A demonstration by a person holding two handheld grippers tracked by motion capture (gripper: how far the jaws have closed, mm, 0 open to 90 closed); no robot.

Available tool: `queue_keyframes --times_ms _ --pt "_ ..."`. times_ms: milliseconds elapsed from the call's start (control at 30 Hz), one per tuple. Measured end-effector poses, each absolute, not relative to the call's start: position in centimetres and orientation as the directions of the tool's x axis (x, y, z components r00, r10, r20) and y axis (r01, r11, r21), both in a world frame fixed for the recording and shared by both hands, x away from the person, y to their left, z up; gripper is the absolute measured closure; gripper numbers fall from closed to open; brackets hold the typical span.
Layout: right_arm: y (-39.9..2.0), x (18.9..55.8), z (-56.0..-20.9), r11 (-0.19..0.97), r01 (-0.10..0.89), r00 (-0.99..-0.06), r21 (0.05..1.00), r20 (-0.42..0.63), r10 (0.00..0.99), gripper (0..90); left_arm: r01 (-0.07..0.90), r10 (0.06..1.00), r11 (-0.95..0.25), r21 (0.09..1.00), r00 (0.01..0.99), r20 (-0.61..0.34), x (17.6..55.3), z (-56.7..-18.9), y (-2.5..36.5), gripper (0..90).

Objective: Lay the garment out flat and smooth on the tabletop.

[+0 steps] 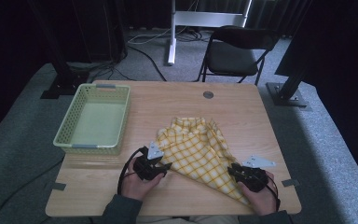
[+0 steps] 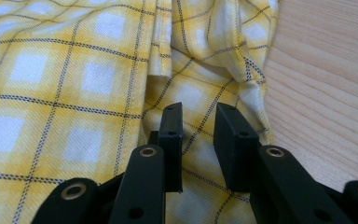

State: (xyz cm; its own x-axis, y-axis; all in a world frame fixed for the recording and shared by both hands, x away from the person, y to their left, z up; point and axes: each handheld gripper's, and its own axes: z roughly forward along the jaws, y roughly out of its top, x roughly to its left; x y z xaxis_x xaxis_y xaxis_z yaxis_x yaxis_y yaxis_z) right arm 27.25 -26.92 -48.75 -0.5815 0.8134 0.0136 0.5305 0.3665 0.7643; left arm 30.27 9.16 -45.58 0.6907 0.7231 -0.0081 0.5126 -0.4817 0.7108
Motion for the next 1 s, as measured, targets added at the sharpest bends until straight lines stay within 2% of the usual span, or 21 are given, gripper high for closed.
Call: queue_keyframes --times_ms 433,767,1000 --pt "-26.9 27.3 -48.7 0.369 0.530 -0.581 0.763 0.010 0.814 72.4 0.513 0.719 -0.501 0.696 0.694 0.006 34.6 -44.1 7.2 54.7" --pt "-26.8 27.3 -48.7 0.373 0.527 -0.581 0.763 0.003 0.814 72.3 0.559 0.722 -0.510 0.654 0.692 -0.029 38.0 -44.6 5.5 52.0" --pt "-26.8 27.3 -48.7 0.373 0.527 -0.580 0.763 0.002 0.815 72.2 0.568 0.710 -0.528 0.632 0.703 -0.038 38.8 -45.4 4.7 50.8"
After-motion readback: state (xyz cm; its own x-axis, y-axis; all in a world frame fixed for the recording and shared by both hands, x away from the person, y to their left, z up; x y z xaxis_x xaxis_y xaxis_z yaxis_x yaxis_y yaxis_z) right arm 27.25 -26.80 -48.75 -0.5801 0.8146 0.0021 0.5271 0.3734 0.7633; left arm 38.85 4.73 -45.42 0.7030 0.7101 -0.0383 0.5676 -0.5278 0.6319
